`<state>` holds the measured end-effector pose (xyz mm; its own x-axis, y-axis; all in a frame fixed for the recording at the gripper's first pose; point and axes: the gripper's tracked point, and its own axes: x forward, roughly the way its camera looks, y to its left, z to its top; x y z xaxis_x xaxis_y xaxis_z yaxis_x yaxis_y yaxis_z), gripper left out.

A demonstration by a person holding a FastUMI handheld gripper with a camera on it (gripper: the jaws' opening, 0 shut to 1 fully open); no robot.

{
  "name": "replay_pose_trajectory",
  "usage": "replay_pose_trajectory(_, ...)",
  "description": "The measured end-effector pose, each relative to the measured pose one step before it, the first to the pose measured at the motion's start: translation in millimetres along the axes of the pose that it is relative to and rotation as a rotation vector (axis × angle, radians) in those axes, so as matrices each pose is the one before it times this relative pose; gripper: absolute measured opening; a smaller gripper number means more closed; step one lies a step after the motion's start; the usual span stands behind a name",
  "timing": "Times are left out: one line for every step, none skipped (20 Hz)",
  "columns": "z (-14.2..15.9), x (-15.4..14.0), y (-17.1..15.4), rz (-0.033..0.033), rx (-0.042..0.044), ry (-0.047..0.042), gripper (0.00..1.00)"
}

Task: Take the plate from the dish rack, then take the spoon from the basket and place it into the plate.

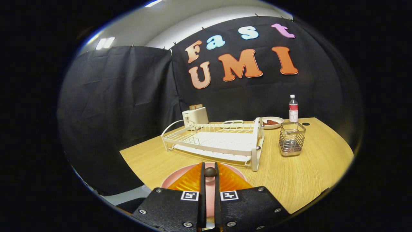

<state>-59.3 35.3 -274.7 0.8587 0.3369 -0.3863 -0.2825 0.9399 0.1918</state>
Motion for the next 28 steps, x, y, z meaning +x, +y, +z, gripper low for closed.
replay_pose_trajectory(-5.76,-0.77,-0.61,-0.00356,-0.00378,0.01206,0.11)
replay_pose_trajectory(-4.91,-1.44,-2.56,-0.00765,0.00150,0.00865,0.11)
replay_pose_trajectory(-6.57,-0.76,-2.77,-0.01170,-0.00135,0.01251,0.13)
replay_pose_trajectory(-4.92,-0.87,-3.50,-0.01245,0.00063,0.00885,0.14)
replay_pose_trajectory(-3.42,-0.43,0.22,-0.00754,0.00445,0.00805,0.17)
replay_pose_trajectory(-2.09,-1.66,-0.88,-0.00875,0.00538,0.00299,0.19)
replay_pose_trajectory(0.60,-2.12,0.25,-0.00729,0.00453,-0.00512,0.21)
replay_pose_trajectory(4.30,-0.91,-0.41,-0.00742,0.00766,-0.01363,0.22)
replay_pose_trajectory(6.66,-1.35,0.79,-0.00620,0.00583,-0.01575,0.29)
replay_pose_trajectory(7.54,-1.36,-2.38,-0.01371,0.00678,-0.01933,0.32)
replay_pose_trajectory(9.88,-2.11,-0.51,-0.01651,0.00022,-0.02177,0.38)
replay_pose_trajectory(10.93,-1.83,-3.01,-0.02444,-0.00759,-0.02482,0.43)
replay_pose_trajectory(11.61,-1.37,-3.46,-0.02700,-0.01167,-0.02936,0.52)
replay_pose_trajectory(12.53,-1.11,-4.12,-0.02856,-0.01152,-0.02724,0.56)
replay_pose_trajectory(11.81,-0.65,-2.03,-0.02154,-0.00475,-0.02711,0.64)
replay_pose_trajectory(10.68,-0.66,-1.20,-0.02014,-0.00018,-0.02197,0.67)
replay_pose_trajectory(12.20,-1.12,-0.29,-0.01338,0.00153,-0.02444,0.75)
replay_pose_trajectory(11.42,-2.22,-0.57,-0.01681,0.00270,-0.02065,0.77)
replay_pose_trajectory(10.30,-1.51,0.23,-0.00998,0.00323,-0.02175,0.81)
replay_pose_trajectory(11.00,-1.85,0.08,-0.01129,-0.00021,-0.02039,0.83)
replay_pose_trajectory(8.29,-2.04,-1.98,-0.01373,0.00093,-0.01724,0.86)
replay_pose_trajectory(10.21,-1.05,0.44,-0.00864,-0.00009,-0.02245,0.87)
replay_pose_trajectory(8.74,-0.67,-1.79,-0.01550,0.00195,-0.01959,0.88)
replay_pose_trajectory(5.48,-0.47,-0.59,-0.00926,-0.00416,-0.01016,0.88)
replay_pose_trajectory(4.60,-1.14,-2.12,-0.01671,-0.00551,-0.00387,0.89)
replay_pose_trajectory(3.88,-1.77,-2.14,-0.01266,-0.01041,-0.00476,0.89)
replay_pose_trajectory(4.19,-1.60,-1.18,-0.01038,-0.01182,-0.00551,0.90)
replay_pose_trajectory(5.53,-1.31,-0.49,-0.00962,-0.00439,-0.01073,0.90)
